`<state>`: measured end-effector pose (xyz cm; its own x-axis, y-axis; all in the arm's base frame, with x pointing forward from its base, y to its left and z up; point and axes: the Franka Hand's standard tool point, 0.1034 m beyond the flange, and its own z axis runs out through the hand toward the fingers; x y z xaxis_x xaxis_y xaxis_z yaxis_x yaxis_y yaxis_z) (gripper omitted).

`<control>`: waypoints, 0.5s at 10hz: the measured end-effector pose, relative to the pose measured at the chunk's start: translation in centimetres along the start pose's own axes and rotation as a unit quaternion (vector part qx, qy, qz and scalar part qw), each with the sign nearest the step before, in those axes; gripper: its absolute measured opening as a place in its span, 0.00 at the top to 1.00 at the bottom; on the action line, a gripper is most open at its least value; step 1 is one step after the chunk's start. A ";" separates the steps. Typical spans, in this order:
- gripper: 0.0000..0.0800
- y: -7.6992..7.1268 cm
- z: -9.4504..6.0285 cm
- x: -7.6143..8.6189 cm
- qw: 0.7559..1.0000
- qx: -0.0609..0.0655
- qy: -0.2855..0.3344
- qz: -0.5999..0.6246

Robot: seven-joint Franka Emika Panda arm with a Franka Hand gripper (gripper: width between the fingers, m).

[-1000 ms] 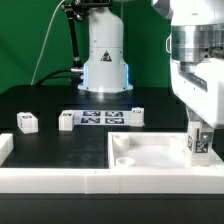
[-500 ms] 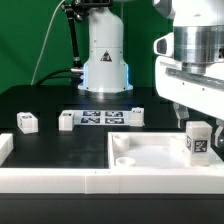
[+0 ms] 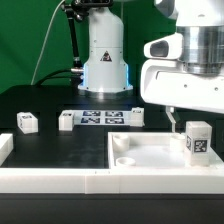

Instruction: Assemble one leg

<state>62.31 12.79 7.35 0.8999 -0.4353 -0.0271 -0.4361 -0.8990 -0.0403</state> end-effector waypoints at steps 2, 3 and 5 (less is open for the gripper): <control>0.19 0.1 -0.1 0.0 0.996 -0.007 -0.005 -0.090; 0.19 0.2 -0.1 0.1 0.990 -0.007 -0.006 -0.139; 0.19 0.3 0.0 0.2 0.990 -0.005 -0.001 -0.143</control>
Offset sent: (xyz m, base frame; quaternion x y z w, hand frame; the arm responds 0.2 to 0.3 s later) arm -0.0065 -0.0032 -0.0003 0.0151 0.0076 -0.1255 0.9919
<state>62.38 12.41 7.34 0.9864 -0.1630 -0.0190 -0.1636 -0.9859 -0.0361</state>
